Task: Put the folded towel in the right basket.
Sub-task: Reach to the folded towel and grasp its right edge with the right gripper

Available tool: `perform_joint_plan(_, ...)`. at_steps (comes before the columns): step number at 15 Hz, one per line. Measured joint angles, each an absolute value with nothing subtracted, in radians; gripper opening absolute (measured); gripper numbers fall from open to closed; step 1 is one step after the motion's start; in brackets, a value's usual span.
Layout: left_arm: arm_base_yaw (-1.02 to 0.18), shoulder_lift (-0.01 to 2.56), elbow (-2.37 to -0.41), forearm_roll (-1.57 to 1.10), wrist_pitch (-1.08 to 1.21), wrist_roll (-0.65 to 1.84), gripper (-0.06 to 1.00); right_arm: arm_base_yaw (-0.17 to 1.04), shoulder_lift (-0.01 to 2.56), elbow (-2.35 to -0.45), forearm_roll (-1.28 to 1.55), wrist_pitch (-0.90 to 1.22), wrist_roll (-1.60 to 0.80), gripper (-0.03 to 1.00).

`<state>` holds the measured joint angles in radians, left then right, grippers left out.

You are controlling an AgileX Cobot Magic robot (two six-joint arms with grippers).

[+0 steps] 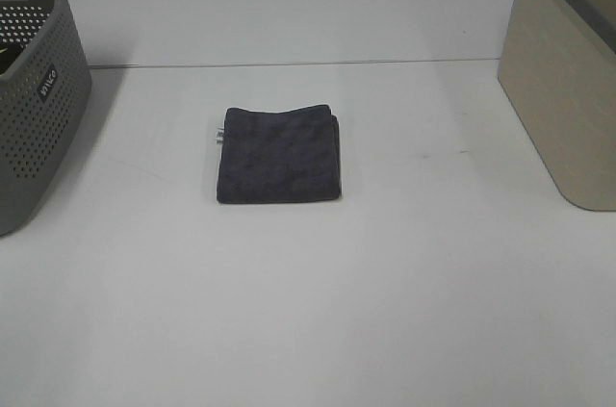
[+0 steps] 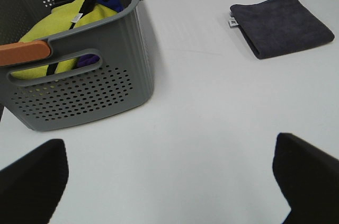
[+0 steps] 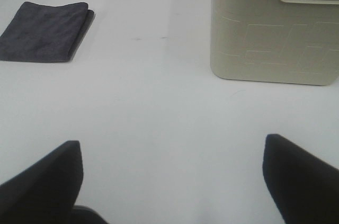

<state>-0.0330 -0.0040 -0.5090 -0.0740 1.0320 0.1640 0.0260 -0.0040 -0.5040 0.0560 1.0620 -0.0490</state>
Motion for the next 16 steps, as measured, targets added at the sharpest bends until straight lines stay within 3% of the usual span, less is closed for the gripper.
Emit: perform_joint_plan(16, -0.033, -0.004, -0.509, -0.074, 1.032, 0.164, 0.99, 0.026, 0.033, -0.515, 0.056, 1.049, -0.047, 0.83)
